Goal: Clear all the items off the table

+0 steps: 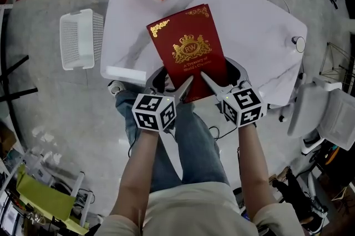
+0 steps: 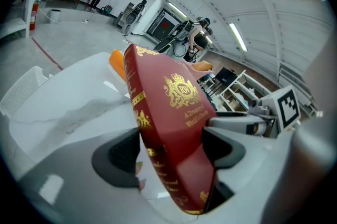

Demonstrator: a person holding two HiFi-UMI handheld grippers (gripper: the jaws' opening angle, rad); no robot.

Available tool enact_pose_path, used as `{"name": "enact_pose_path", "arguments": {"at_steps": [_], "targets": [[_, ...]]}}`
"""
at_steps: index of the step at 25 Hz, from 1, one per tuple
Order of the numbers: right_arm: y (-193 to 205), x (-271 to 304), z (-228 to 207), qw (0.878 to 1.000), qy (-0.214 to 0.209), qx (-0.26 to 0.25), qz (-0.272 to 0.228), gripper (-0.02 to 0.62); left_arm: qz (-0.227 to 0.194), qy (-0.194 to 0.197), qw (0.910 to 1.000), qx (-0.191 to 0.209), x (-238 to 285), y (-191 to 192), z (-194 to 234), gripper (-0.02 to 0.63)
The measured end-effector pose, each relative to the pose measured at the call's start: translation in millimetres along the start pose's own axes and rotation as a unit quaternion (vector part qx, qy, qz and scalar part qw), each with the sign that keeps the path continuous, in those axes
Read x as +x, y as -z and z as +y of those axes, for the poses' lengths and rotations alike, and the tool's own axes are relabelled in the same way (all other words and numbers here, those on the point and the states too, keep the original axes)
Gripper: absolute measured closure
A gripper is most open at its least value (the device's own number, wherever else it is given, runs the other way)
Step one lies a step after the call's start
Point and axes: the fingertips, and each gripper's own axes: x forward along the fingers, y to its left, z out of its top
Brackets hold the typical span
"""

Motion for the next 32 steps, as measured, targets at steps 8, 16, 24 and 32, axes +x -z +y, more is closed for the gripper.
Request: {"name": "enact_pose_path", "arguments": {"at_steps": [8,16,24,32], "targets": [[-13,19,37,1.000,0.007,0.007,-0.002,0.268,0.001,0.004,1.0000,-0.003,-29,-13,32,0.241],[-33,49,82,1.000,0.002,0.010,-0.004,0.268,-0.004,-0.001,1.0000,-0.009,-63,-32,76,0.245],[-54,92,133,1.000,-0.015,0.002,0.004,0.272,-0.016,-0.016,0.9994,-0.025,-99,-52,134,0.249],[-79,140,188,0.999,-0.036,-0.012,0.015,0.273,-0.032,-0.032,0.9980,-0.043,-137,-74,198,0.250]]}}
